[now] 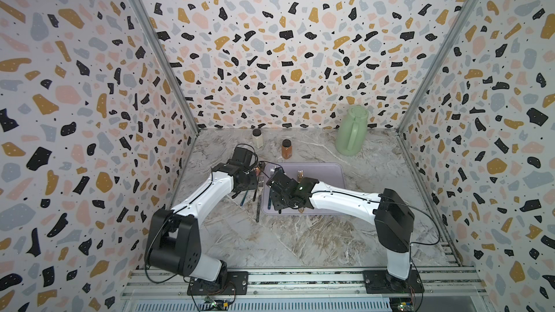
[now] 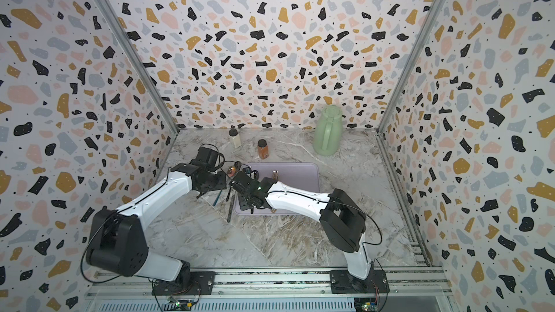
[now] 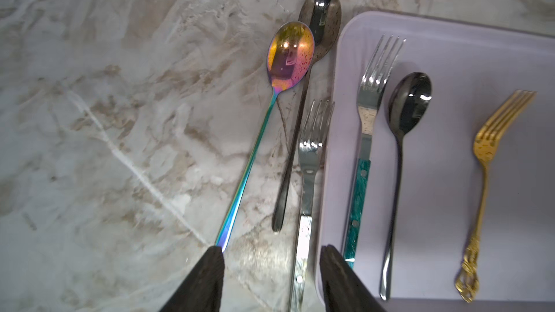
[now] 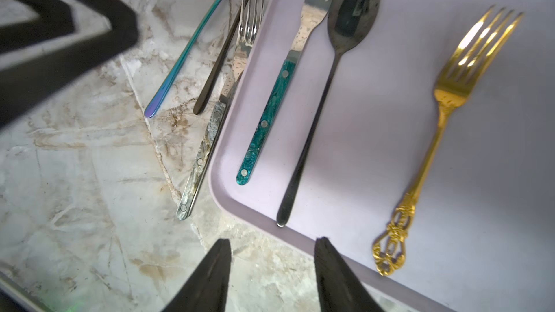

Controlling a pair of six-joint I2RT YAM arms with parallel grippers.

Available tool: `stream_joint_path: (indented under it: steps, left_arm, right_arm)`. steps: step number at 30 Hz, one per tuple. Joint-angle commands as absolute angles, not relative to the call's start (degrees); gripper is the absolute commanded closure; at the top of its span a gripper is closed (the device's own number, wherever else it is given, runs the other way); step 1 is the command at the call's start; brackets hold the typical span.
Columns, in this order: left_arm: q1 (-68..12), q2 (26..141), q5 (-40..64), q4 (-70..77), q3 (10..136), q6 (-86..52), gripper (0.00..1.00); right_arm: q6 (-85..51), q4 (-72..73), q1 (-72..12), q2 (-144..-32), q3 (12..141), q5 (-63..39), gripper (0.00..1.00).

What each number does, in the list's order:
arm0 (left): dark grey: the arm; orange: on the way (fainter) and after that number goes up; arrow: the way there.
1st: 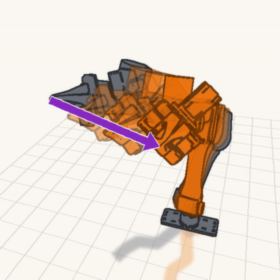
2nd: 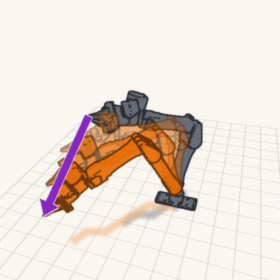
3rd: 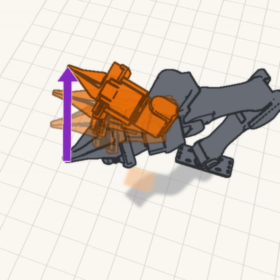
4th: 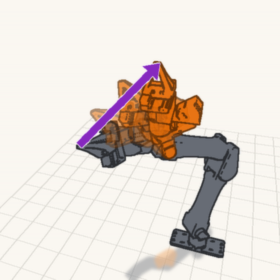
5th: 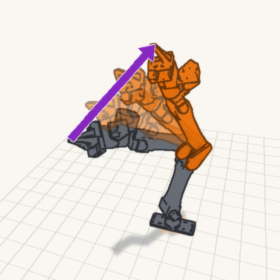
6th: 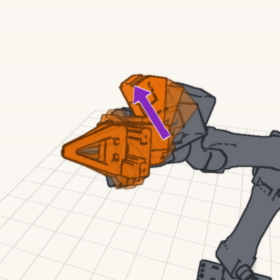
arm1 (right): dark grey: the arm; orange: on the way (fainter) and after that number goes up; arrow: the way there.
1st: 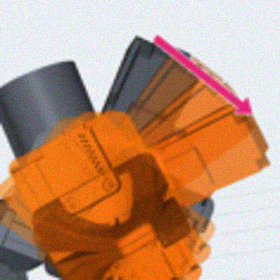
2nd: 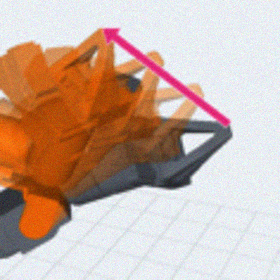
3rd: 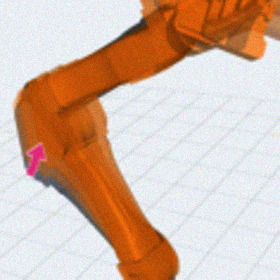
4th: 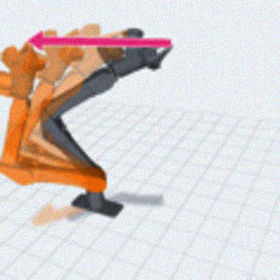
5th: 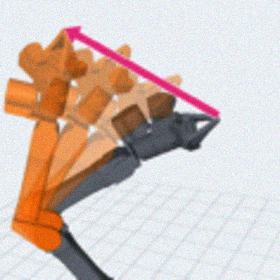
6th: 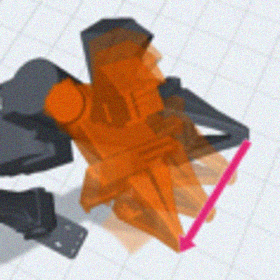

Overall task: Set the spoon and fork side by side
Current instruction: Pick up the spoon from the center of the board.

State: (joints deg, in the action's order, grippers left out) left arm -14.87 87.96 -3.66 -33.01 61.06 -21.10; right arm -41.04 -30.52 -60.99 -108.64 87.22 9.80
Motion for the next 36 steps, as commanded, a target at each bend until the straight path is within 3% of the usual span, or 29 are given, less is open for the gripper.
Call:
stream_joint_path:
  steps: [1,9,13,23,33,36]
  left_arm:
    - [-14.7,92.7,-5.3,-26.8,62.8,-16.4,0.42]
    - [-12.4,105.8,-2.5,-30.1,70.8,-13.8,0.48]
    - [-11.9,108.6,-4.5,-31.6,72.8,-14.3,0.57]
    - [-11.2,111.9,-4.7,-33.6,75.7,-15.2,0.6]
    - [-11.1,114.0,-2.3,-33.5,75.5,-17.3,0.78]
    - [-11.1,114.4,-2.2,-34.0,75.9,-17.3,0.9]
  right_arm:
    - [-38.8,-31.8,-58.9,-102.3,84.2,11.7,0.49]
    - [-36.7,-31.5,-55.5,-93.6,75.6,14.4,0.48]
    - [-36.0,-31.3,-53.6,-90.7,73.3,14.4,0.48]
    - [-35.8,-30.9,-50.8,-86.2,69.2,14.5,0.48]
    - [-36.3,-30.8,-48.4,-82.0,65.2,14.6,0.48]
    - [-36.1,-30.8,-47.6,-80.6,64.2,14.8,0.48]
